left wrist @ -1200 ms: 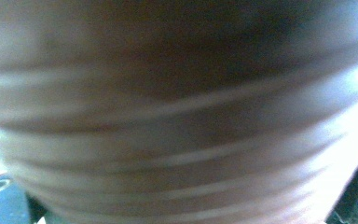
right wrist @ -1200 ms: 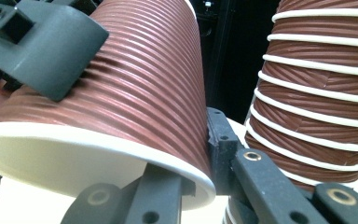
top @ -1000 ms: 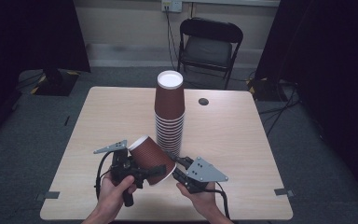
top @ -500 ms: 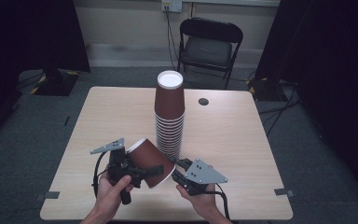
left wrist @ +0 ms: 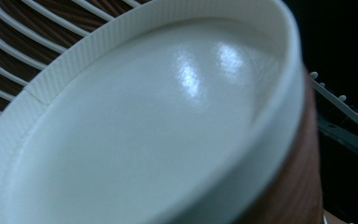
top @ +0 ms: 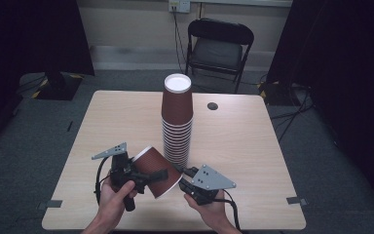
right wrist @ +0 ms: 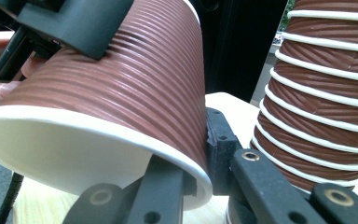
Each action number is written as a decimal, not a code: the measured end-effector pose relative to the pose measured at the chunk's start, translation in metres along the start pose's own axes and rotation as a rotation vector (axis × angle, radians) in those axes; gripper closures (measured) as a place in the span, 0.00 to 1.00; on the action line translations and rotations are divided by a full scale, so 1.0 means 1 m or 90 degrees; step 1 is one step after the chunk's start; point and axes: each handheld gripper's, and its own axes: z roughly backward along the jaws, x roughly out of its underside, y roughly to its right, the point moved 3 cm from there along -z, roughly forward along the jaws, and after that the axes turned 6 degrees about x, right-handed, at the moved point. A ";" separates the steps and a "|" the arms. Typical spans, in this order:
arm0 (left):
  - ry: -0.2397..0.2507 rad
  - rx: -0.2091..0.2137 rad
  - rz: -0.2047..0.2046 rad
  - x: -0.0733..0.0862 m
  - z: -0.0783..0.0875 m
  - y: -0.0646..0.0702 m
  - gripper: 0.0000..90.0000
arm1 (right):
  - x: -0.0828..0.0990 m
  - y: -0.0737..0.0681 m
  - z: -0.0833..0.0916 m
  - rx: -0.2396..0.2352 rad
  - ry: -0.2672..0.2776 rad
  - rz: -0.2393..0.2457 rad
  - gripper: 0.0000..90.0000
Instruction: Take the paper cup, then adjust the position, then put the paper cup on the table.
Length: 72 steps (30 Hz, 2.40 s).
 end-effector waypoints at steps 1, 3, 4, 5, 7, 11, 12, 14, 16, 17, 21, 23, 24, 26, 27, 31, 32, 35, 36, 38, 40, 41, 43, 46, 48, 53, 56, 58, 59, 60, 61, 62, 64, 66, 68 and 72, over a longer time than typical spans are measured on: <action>0.001 0.000 -0.003 0.000 0.000 0.001 0.01 | 0.000 0.000 0.000 0.000 0.004 -0.002 0.95; 0.005 0.001 -0.006 -0.001 0.001 0.001 0.01 | 0.000 -0.001 0.000 0.002 0.005 -0.004 0.95; 0.019 -0.012 -0.015 -0.002 0.003 0.001 0.01 | 0.000 -0.001 0.000 0.002 0.008 -0.006 0.95; 0.035 -0.028 -0.025 -0.004 0.006 0.000 0.01 | 0.001 -0.001 0.000 -0.006 0.005 -0.010 0.95; 0.043 -0.030 -0.026 -0.008 0.013 -0.002 0.06 | 0.002 -0.002 0.000 -0.009 0.001 -0.006 0.95; 0.042 -0.056 -0.059 -0.011 0.017 -0.001 0.07 | 0.002 -0.001 -0.001 -0.025 -0.016 -0.019 0.95; 0.038 -0.063 -0.064 -0.011 0.017 -0.001 0.07 | 0.003 -0.001 -0.002 -0.026 -0.020 -0.022 0.95; 0.041 -0.080 -0.085 -0.012 0.019 -0.002 0.09 | 0.005 -0.001 -0.002 -0.032 -0.026 -0.023 0.95; 0.042 -0.086 -0.094 -0.013 0.021 -0.002 0.15 | 0.007 0.000 -0.001 -0.034 -0.039 -0.023 0.95; 0.037 -0.100 -0.105 -0.013 0.024 -0.004 0.18 | 0.008 0.001 -0.001 -0.035 -0.051 -0.027 0.95; 0.031 -0.118 -0.115 -0.012 0.025 -0.007 0.17 | 0.012 0.008 -0.002 -0.042 -0.091 -0.047 0.95; 0.028 -0.128 -0.123 -0.012 0.025 -0.008 0.17 | 0.015 0.013 -0.003 -0.050 -0.111 -0.058 0.95; 0.026 -0.134 -0.128 -0.012 0.025 -0.008 0.17 | 0.015 0.013 -0.003 -0.050 -0.111 -0.058 0.95; 0.018 -0.138 -0.135 -0.011 0.027 -0.009 0.17 | 0.016 0.016 -0.003 -0.062 -0.131 -0.066 0.95; 0.020 -0.140 -0.137 -0.011 0.028 -0.010 0.17 | 0.017 0.017 -0.004 -0.068 -0.138 -0.070 0.95; 0.004 -0.149 -0.153 -0.009 0.032 -0.010 0.17 | 0.020 0.024 -0.003 -0.080 -0.169 -0.080 0.95; -0.006 -0.149 -0.157 -0.008 0.032 -0.010 0.17 | 0.020 0.026 -0.003 -0.084 -0.178 -0.083 0.95; -0.030 -0.140 -0.176 -0.005 0.031 -0.008 0.17 | 0.021 0.034 -0.002 -0.096 -0.211 -0.094 0.95; -0.030 -0.140 -0.176 -0.005 0.031 -0.008 0.17 | 0.021 0.034 -0.002 -0.096 -0.211 -0.094 0.95; -0.074 -0.114 -0.213 0.000 0.028 -0.005 0.17 | 0.022 0.043 -0.001 -0.113 -0.240 -0.105 0.95; -0.087 -0.107 -0.228 0.003 0.026 -0.003 0.17 | 0.022 0.046 -0.001 -0.121 -0.248 -0.110 0.95; -0.092 -0.103 -0.235 0.003 0.025 -0.002 0.17 | 0.023 0.047 -0.001 -0.122 -0.253 -0.115 0.95; -0.109 -0.099 -0.246 0.005 0.024 -0.001 0.17 | 0.024 0.049 -0.001 -0.125 -0.262 -0.116 0.95; -0.132 -0.091 -0.263 0.008 0.021 0.000 0.17 | 0.026 0.050 -0.001 -0.136 -0.278 -0.116 0.95; -0.165 -0.096 -0.291 0.012 0.017 0.002 0.17 | 0.029 0.049 -0.002 -0.152 -0.310 -0.112 0.95; -0.198 -0.096 -0.313 0.017 0.012 0.004 0.18 | 0.033 0.051 -0.004 -0.160 -0.348 -0.110 0.95; -0.219 -0.089 -0.323 0.020 0.010 0.005 0.17 | 0.034 0.051 -0.004 -0.171 -0.363 -0.111 0.95; -0.237 -0.081 -0.329 0.021 0.009 0.005 0.17 | 0.035 0.051 -0.004 -0.175 -0.375 -0.109 0.95; -0.243 -0.077 -0.332 0.023 0.008 0.005 0.17 | 0.035 0.051 -0.004 -0.182 -0.386 -0.105 0.95; -0.251 -0.074 -0.333 0.024 0.007 0.004 0.17 | 0.035 0.052 -0.004 -0.187 -0.392 -0.104 0.95; -0.251 -0.074 -0.333 0.024 0.007 0.004 0.17 | 0.035 0.052 -0.004 -0.187 -0.392 -0.104 0.95; -0.258 -0.068 -0.338 0.027 0.004 0.005 0.17 | 0.035 0.052 -0.004 -0.198 -0.407 -0.099 0.95; -0.267 -0.065 -0.339 0.029 0.002 0.005 0.17 | 0.036 0.052 -0.004 -0.212 -0.419 -0.100 0.95; -0.279 -0.064 -0.340 0.032 0.001 0.005 0.17 | 0.037 0.051 -0.004 -0.221 -0.430 -0.101 0.95; -0.297 -0.052 -0.342 0.036 -0.002 0.004 0.17 | 0.038 0.051 -0.005 -0.228 -0.439 -0.103 0.95; -0.324 -0.065 -0.375 0.040 -0.006 0.006 0.16 | 0.038 0.051 -0.005 -0.232 -0.445 -0.094 0.95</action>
